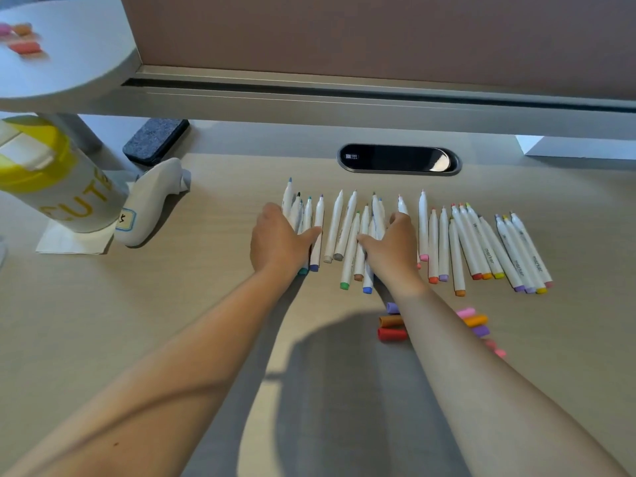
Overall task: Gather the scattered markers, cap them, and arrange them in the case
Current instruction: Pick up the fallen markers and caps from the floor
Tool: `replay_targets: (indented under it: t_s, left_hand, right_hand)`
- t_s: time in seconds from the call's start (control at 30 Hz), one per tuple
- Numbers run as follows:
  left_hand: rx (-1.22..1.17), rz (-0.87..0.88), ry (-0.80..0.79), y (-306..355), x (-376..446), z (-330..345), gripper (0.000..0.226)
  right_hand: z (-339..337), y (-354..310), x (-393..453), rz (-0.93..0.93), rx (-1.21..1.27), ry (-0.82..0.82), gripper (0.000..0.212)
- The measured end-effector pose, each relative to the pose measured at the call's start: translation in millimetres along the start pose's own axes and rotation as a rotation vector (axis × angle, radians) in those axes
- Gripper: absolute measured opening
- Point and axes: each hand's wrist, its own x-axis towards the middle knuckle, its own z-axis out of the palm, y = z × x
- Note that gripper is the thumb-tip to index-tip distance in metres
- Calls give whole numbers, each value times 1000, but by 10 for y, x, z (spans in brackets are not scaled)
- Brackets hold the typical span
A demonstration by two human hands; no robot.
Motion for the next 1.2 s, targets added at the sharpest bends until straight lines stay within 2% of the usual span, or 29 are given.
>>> replay_targets:
  t_s: [0.1, 0.2, 0.33, 0.47, 0.57, 0.7, 1.0, 1.2]
  left_hand:
    - [117, 8, 83, -45, -18, 6, 59]
    - [208, -1, 102, -101, -64, -11, 63]
    - [259, 58, 63, -166, -91, -81, 64]
    - [312, 168, -66, -232, -137, -279, 62]
    - [453, 267, -122, -339, -244, -603, 63]
    - [651, 339, -96, -593, -468, -1176, 60]
    - [827, 126, 80, -1767, -1366, -2707, 54]
    - [803, -91, 176, -2899, -2410, -3604, 55]
  right_hand:
    - [-10, 19, -40, -22, -123, 51, 31]
    - [-63, -1, -135, -29, -213, 58, 47]
    - [-130, -20, -244, -117, -384, 38, 52]
    - [-213, -95, -360, -216, -574, 0, 53]
    - [-223, -295, -510, -343, -702, -55, 46]
    - [-50, -695, -874, -534, -782, -154, 39]
    - [761, -1582, -2200, -859, -889, -333, 51]
    - [1514, -1917, -3583, -1127, -890, -455, 44]
